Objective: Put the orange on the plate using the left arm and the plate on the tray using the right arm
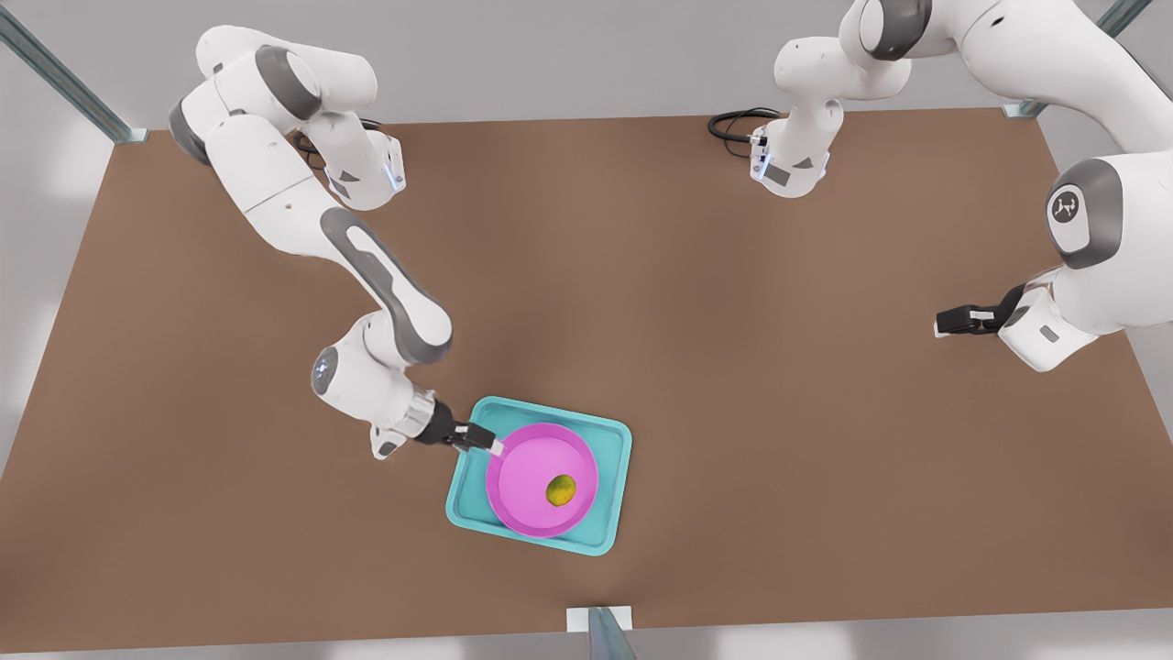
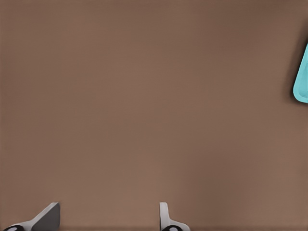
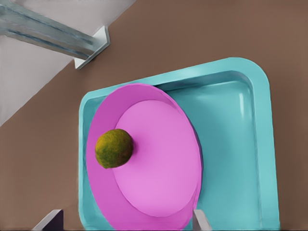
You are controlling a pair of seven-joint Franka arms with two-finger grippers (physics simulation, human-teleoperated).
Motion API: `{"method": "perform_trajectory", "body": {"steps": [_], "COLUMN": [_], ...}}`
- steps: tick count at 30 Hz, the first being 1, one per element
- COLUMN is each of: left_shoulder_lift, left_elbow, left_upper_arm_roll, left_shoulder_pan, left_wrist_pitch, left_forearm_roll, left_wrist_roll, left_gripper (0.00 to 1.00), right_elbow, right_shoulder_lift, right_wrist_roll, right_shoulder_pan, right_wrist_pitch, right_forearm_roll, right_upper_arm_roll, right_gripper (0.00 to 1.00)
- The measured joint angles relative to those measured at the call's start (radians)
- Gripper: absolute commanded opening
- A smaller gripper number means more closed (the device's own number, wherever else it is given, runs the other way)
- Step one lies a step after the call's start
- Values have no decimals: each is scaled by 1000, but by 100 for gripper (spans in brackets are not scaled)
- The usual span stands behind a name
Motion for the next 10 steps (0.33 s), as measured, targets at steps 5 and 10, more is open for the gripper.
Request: {"method": "perform_trajectory", "body": {"steps": [5,10], "left_shoulder_lift": [1,1], "left_elbow": [0,0], "left_upper_arm_roll": [0,0], "left_shoulder_pan": [0,0], "left_wrist_pitch": [0,0], "left_forearm_roll": [0,0], "left_wrist_roll": [0,0], "left_gripper": [100,100], "right_elbow": [408,427], "right_shoulder_lift": [-272,-473], "right_wrist_roll": [-30,-88], "right_shoulder_pan": [-106,-97], "right_wrist_pitch": [-679,-1080], "right_forearm_roll": [-465,-680], "right_upper_arm_roll": [-209,-240], "right_gripper": [100,100]}}
